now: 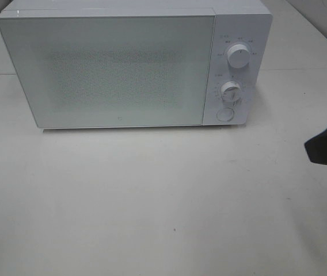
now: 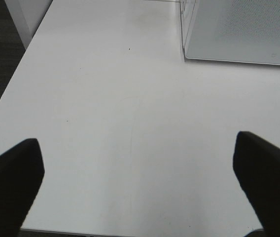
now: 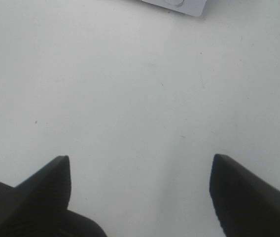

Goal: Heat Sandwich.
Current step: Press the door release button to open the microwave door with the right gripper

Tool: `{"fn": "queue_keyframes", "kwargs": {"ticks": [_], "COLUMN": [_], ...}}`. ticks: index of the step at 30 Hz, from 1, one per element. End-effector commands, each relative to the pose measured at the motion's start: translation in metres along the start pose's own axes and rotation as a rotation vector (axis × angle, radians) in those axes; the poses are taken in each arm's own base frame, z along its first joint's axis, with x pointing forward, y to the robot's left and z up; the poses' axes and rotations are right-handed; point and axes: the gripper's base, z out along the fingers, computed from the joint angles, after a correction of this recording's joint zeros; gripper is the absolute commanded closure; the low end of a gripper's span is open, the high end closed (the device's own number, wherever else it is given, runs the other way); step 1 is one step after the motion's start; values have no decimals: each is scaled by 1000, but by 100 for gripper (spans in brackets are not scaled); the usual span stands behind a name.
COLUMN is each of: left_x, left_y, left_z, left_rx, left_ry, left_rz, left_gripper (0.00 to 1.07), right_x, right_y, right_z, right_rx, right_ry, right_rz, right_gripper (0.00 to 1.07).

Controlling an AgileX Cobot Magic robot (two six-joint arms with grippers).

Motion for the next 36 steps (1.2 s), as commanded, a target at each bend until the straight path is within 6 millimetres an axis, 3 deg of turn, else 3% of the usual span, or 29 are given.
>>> {"fn": "queue_keyframes", "kwargs": {"ticks": [1, 7, 10, 17, 21, 29, 36], "left_x": [0, 0, 0, 0, 0, 0, 0], "left_y": [-1, -1, -1, -1, -1, -1, -1], "left_z": [-2, -2, -2, -2, -2, -2, -2], "left_rx": [9, 9, 9, 9, 9, 9, 9], "left_ry": [-28, -28, -28, -28, -28, -28, -28], "left_rz": [-8, -8, -8, -8, -8, -8, -8], "left_gripper": [7, 7, 7, 7, 7, 7, 7], "right_x": [21, 46, 62, 86, 113, 134, 134], "right_y": [-8, -23, -33, -37, -36, -30, -30], "right_z": [-12, -21, -37, -57, -65, -81, -81], "right_rx": [16, 83, 154, 210, 274, 371, 374], "right_ry": [-31, -37, -61, -163, -283, -445, -442], "right_rz": [-13, 61, 85, 140, 205, 276, 275], "right_gripper": [31, 31, 31, 31, 31, 31, 32]}}
